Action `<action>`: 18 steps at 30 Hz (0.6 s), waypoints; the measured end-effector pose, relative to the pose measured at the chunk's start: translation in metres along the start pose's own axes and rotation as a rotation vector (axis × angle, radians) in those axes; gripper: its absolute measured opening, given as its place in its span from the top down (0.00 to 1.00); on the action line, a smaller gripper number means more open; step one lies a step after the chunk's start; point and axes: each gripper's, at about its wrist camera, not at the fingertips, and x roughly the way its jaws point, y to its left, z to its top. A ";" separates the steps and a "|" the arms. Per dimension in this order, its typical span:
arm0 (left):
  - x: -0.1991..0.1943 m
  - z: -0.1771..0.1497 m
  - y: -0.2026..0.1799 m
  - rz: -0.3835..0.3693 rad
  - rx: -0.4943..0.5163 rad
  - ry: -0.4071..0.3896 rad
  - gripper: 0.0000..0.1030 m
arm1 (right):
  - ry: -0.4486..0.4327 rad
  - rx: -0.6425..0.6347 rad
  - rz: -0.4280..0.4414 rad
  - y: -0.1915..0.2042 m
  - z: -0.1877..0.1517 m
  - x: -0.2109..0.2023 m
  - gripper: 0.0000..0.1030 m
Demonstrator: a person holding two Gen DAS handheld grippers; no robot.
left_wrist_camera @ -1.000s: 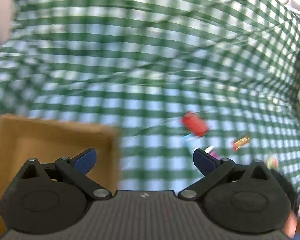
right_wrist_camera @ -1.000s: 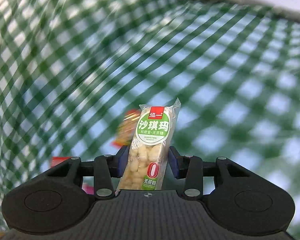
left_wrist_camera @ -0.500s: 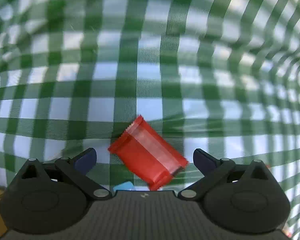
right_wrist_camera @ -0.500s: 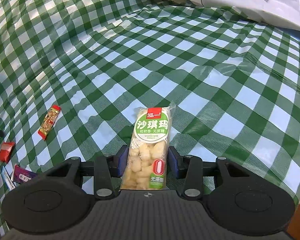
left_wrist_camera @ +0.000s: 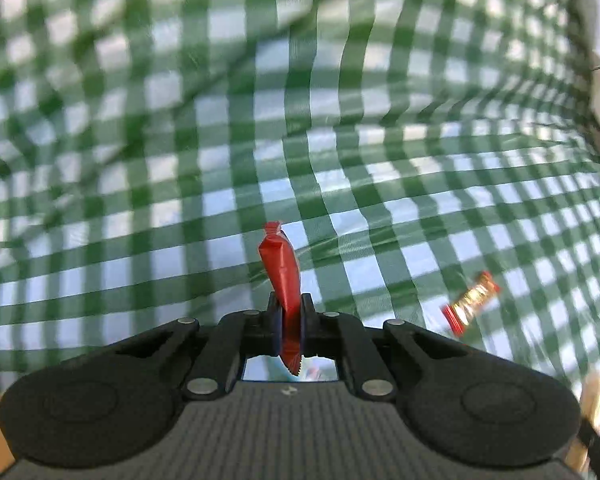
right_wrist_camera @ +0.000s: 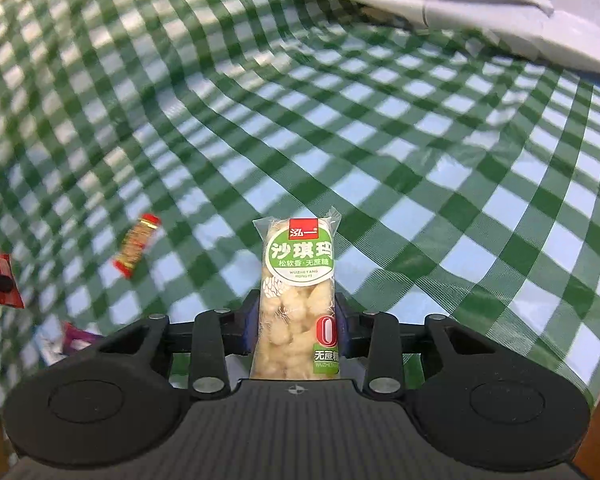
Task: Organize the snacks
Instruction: 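Grasp the small red snack pack on the sofa with the left tool, then carry the red pack and cracker bar over the box and open both tools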
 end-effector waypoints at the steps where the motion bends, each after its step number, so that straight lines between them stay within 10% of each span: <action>1: -0.017 -0.006 0.002 -0.009 0.010 -0.023 0.93 | -0.009 -0.004 0.014 0.004 0.000 -0.010 0.62; 18: -0.308 -0.211 0.118 -0.007 -0.127 -0.162 0.94 | 0.070 -0.379 0.438 0.121 -0.126 -0.221 0.62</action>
